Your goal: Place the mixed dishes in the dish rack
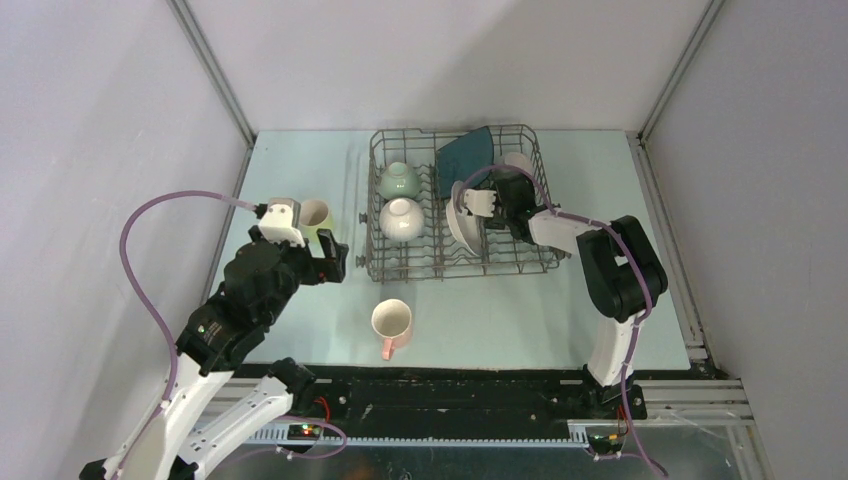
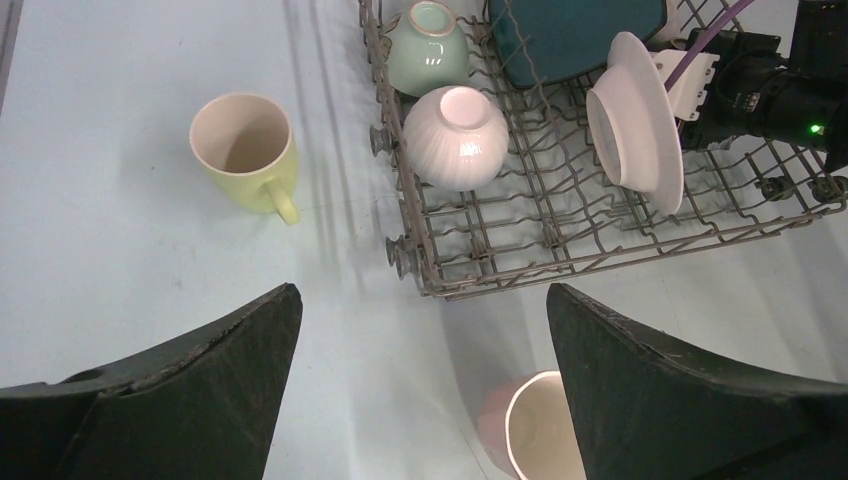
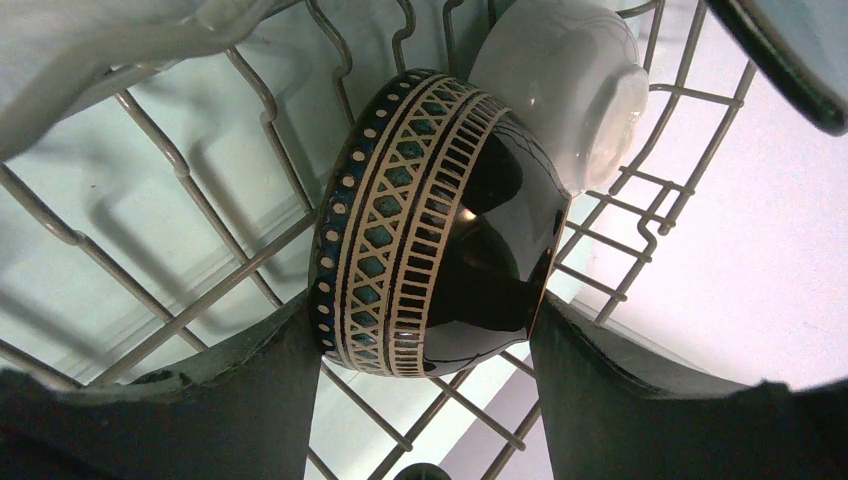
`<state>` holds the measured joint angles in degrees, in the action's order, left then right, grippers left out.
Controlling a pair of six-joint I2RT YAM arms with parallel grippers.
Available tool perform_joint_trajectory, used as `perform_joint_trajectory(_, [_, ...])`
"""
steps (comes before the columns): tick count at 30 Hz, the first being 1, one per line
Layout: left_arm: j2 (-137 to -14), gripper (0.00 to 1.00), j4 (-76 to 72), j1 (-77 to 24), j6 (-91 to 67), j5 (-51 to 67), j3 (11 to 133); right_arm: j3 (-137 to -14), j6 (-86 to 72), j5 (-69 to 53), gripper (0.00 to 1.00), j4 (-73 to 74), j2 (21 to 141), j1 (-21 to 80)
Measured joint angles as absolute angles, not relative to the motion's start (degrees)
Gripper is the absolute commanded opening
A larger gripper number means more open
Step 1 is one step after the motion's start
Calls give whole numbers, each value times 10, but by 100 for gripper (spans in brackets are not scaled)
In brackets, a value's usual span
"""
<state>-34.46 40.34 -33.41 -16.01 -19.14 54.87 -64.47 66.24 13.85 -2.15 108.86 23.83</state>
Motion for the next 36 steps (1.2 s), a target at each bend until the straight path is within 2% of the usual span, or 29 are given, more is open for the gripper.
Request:
perform_joint_trajectory(3, [-345,100,404,-334,-160,-192,549,-645,662,138,6,-20,1089,237])
perform_joint_trajectory(4, [-345,100,404,-334,-160,-192,549,-646,662,138,19,-17,1089,237])
perform_joint_trajectory(5, [-345,100,404,-334,-160,-192,549,-647,662,138,27,-14,1089,237])
perform_joint_trajectory(6, [-345,100,404,-334,-160,-192,549,-649,662,138,44,-11,1089,237])
perform_joint_trajectory(8, [-345,100,404,-334,-160,-192,549,-651,662,136,56,-5,1089,236])
perform_joint_trajectory(11, [-345,100,405,-334,-160,-192,549,-653,662,132,60,1,1087,235])
perform_joint_trajectory(12, [-345,100,404,-334,-160,-192,549,-653,662,130,68,5,1085,235])
perform_joint_trajectory(13, [-345,100,404,-334,-160,-192,549,-653,662,128,81,9,1083,235])
perform_joint_trajectory(15, [-345,100,405,-334,-160,-192,549,-653,662,124,97,16,1079,235])
perform_joint_trajectory(26, [-344,100,410,-334,-160,-190,549,-653,647,76,100,102,1041,239])
perform_joint_trajectory(36, [-345,100,413,-334,-161,-168,549,-653,587,57,99,143,926,255])
